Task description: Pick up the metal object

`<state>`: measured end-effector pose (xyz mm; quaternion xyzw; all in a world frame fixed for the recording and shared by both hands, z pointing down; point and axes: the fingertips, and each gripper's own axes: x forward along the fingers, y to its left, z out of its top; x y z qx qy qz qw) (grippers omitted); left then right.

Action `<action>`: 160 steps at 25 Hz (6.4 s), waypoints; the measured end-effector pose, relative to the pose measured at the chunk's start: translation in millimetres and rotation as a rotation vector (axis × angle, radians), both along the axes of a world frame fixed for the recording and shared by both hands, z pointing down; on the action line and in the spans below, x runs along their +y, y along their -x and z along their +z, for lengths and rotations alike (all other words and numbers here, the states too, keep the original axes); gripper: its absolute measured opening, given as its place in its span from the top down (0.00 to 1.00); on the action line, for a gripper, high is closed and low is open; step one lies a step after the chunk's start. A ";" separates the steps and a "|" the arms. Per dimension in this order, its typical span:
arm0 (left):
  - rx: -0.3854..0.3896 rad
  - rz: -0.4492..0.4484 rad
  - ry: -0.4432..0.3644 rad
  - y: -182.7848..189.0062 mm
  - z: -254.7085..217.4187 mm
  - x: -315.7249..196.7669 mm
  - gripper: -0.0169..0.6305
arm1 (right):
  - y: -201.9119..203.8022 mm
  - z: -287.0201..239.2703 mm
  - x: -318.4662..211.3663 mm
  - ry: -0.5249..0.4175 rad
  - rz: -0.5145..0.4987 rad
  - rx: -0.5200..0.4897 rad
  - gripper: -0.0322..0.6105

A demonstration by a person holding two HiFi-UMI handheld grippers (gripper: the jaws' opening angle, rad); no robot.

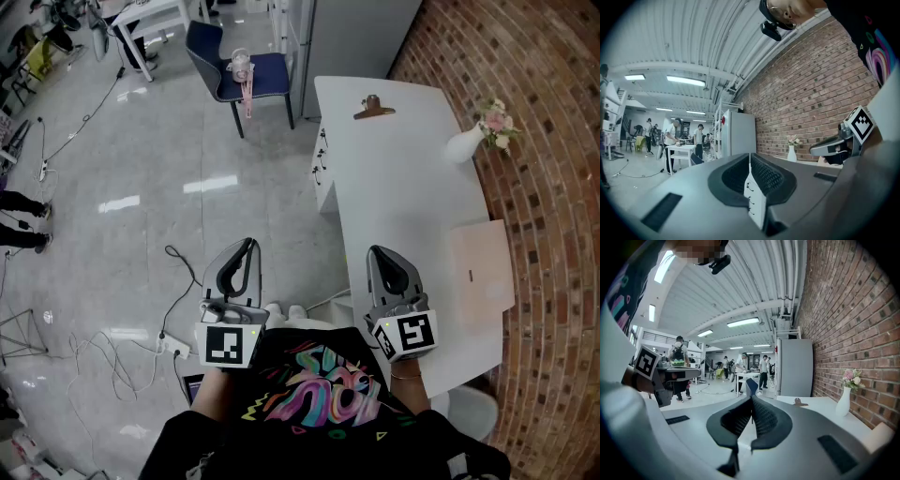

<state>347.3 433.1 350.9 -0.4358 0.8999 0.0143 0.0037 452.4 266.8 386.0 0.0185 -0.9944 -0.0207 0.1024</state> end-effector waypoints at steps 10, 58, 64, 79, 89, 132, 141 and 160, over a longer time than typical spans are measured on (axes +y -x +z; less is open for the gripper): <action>-0.022 -0.025 0.021 -14.2 -7.7 -8.6 0.92 | -10.3 -4.3 -6.7 0.029 -0.014 -0.052 0.92; 0.049 -0.078 -0.003 387.5 39.3 -113.9 0.92 | 384.6 19.8 -140.6 -0.024 -0.023 0.067 0.92; 0.053 -0.070 -0.010 437.4 48.9 -146.7 0.92 | 416.5 32.6 -168.0 0.004 -0.002 0.073 0.92; 0.021 0.329 0.058 545.7 3.2 -350.5 0.92 | 514.2 15.9 -315.0 0.090 0.304 -0.008 0.92; -0.039 0.674 0.100 530.1 -18.7 -491.5 0.92 | 460.9 2.5 -402.8 0.144 0.638 -0.089 0.92; -0.007 1.564 0.155 404.2 48.3 -639.1 0.92 | 352.9 18.9 -407.3 0.151 1.443 0.038 0.92; -0.039 1.614 0.178 390.3 62.7 -632.9 0.92 | 349.4 26.1 -405.8 0.189 1.431 0.018 0.92; -0.062 1.769 0.403 372.0 111.3 -621.9 0.57 | 338.0 38.9 -402.3 0.232 1.422 0.024 0.92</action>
